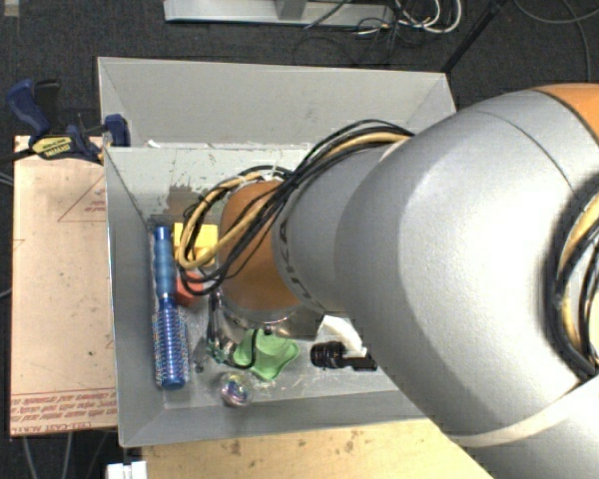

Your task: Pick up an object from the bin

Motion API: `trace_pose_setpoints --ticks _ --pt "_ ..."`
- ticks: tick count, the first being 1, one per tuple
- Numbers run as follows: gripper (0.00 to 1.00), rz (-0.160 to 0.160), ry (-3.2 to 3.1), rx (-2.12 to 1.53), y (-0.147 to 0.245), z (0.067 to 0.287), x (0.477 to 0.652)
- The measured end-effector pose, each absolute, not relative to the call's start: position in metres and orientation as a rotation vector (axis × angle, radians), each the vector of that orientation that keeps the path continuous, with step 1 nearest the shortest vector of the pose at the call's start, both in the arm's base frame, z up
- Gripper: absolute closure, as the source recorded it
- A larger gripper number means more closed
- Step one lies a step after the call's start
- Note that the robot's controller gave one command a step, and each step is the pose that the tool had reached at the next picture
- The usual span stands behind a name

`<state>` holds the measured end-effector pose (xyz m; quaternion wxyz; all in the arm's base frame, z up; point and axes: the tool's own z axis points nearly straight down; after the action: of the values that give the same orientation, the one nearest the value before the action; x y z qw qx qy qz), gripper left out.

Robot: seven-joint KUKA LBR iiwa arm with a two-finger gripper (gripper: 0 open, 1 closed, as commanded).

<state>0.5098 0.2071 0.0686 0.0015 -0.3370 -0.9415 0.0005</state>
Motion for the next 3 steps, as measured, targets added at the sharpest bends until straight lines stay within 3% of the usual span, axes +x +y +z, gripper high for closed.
trace_pose_setpoints --ticks 2,3 --pt "1.00 0.012 -3.132 0.288 0.235 0.070 0.485" --pt "1.00 0.015 -2.994 0.944 0.246 0.101 0.542"
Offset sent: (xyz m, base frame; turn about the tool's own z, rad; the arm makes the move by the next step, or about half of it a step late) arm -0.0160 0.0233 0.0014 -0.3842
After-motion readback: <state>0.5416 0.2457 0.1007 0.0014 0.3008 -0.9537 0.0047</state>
